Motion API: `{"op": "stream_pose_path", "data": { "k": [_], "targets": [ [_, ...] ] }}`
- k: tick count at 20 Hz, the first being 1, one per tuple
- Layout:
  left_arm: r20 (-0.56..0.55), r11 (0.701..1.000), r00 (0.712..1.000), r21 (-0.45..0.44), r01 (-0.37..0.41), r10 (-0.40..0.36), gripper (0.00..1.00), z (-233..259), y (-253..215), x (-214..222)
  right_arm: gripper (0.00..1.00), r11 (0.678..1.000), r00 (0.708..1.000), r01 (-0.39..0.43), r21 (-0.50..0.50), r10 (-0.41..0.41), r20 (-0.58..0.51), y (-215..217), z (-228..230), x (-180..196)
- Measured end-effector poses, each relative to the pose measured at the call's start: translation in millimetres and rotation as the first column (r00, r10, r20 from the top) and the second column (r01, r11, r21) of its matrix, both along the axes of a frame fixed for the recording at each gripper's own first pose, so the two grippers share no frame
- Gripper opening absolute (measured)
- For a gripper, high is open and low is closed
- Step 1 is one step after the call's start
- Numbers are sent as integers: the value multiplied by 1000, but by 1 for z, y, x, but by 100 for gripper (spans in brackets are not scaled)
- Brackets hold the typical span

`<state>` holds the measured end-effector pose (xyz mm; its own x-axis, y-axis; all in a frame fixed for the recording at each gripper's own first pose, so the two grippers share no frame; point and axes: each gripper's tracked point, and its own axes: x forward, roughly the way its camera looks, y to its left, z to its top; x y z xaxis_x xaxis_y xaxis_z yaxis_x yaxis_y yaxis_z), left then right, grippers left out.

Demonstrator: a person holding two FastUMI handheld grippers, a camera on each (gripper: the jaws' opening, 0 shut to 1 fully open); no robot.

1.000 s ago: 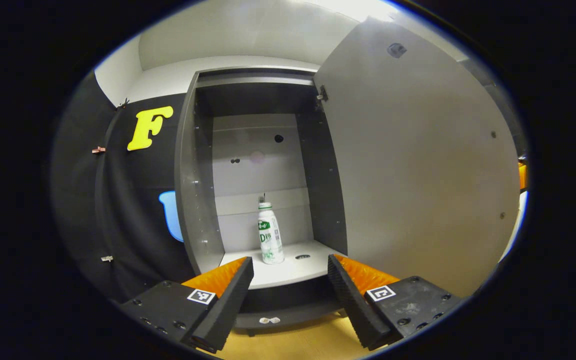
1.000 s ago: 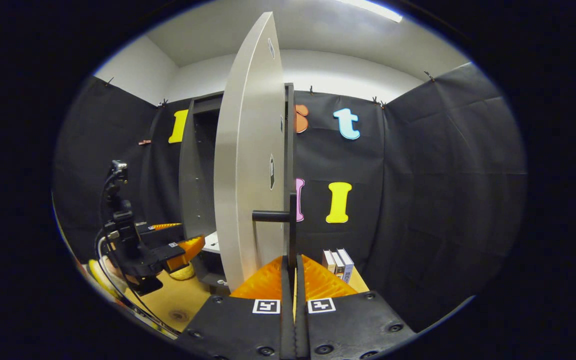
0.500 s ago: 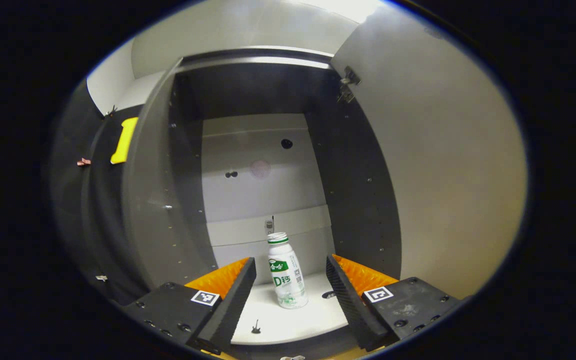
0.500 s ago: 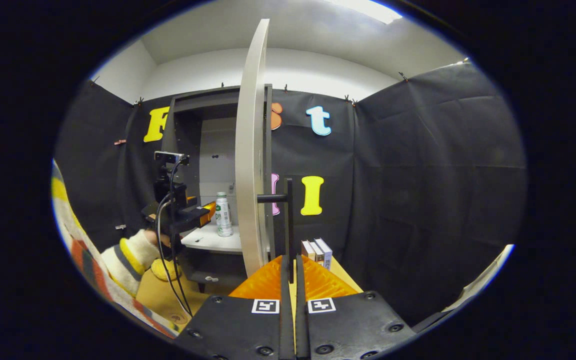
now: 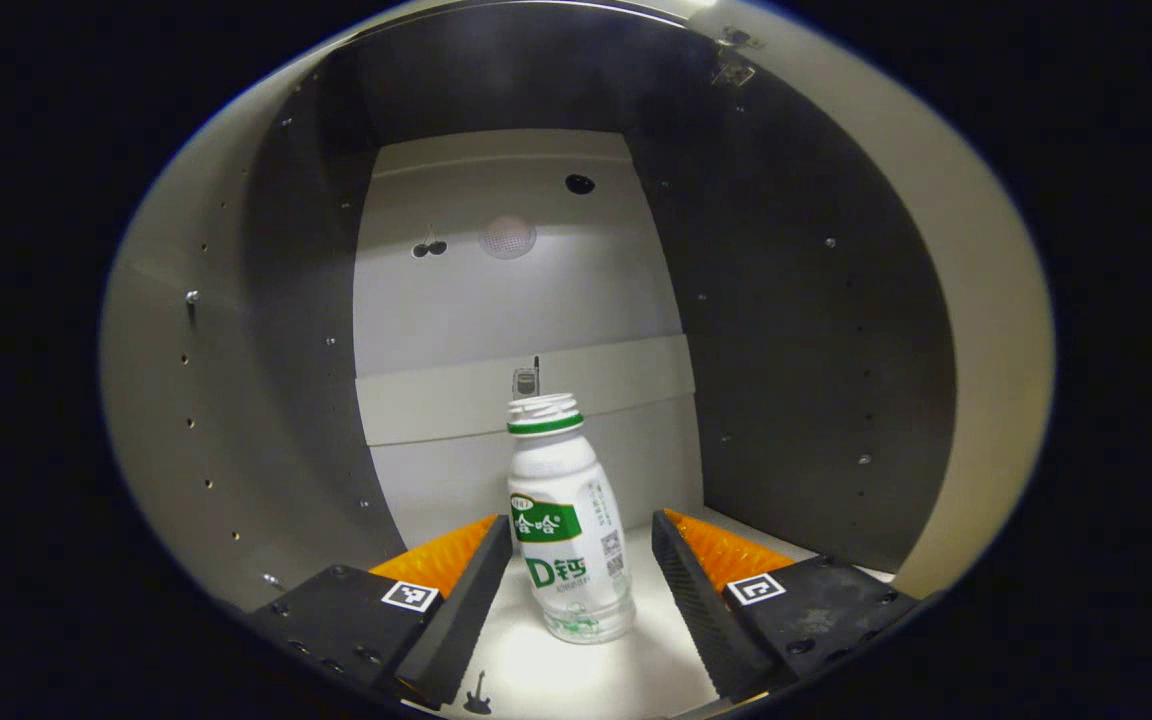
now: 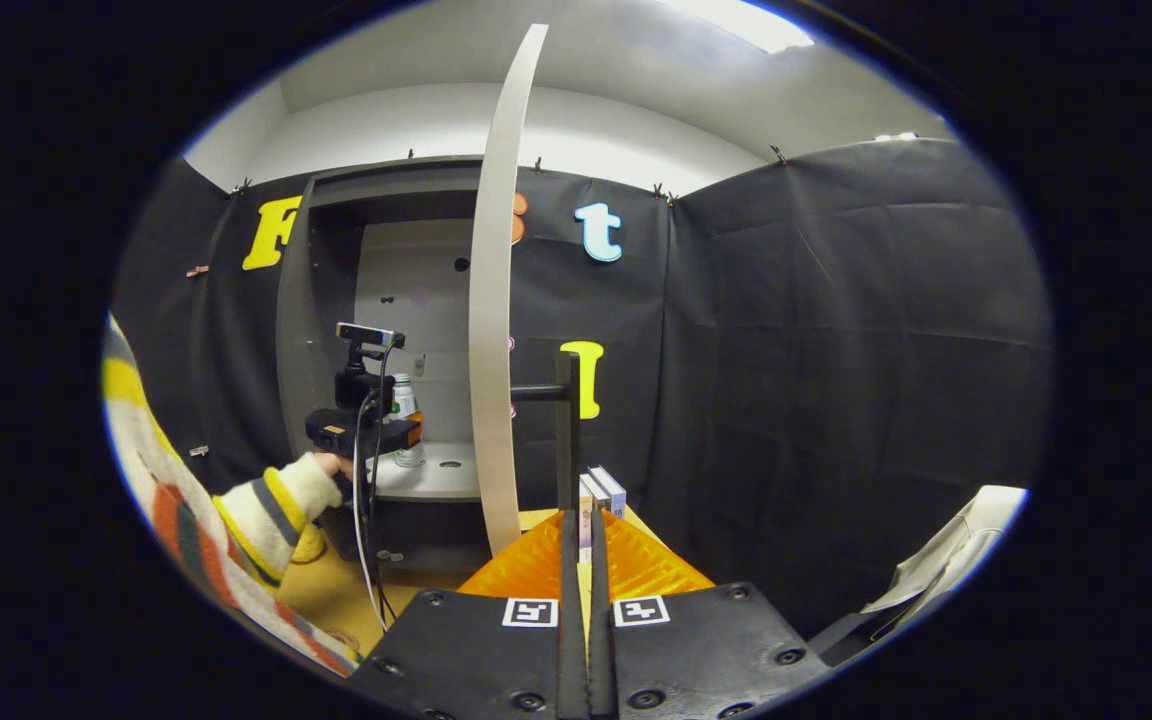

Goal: Open the cabinet door with the right hand, grasp the bottle in the cabinet with the left hand and place it on the coaster, then close the cabinet door with the right hand.

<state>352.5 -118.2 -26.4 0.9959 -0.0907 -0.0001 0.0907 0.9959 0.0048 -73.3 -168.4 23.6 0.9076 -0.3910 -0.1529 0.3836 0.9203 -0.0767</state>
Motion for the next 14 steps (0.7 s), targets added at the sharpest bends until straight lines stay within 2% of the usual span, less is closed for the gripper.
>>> {"op": "stream_pose_path", "data": {
  "k": [2,6,7,9,11,14],
  "targets": [
    [0,1000,1000,8,-15,15,89,-3,4,14,6,1000,1000,2,3,-2,-10,-2,-2,-2],
    [-33,1000,999,-29,-7,7,90,-15,5,33,6,1000,1000,19,8,-19,-19,-2,-2,-5],
    [-27,1000,1000,-28,1,-1,83,-15,5,31,6,1000,1000,23,10,-23,-15,-2,-1,-5],
    [-29,999,999,-29,22,-23,79,-9,3,26,6,999,999,39,10,-39,-12,-4,-3,-5],
    [-22,996,996,-44,83,-84,78,-1,-3,17,6,999,999,45,15,-45,1,-3,-1,-5],
    [14,993,993,-33,117,-116,77,15,3,-17,6,999,999,44,23,-45,28,-4,3,-4]
  ]
}}
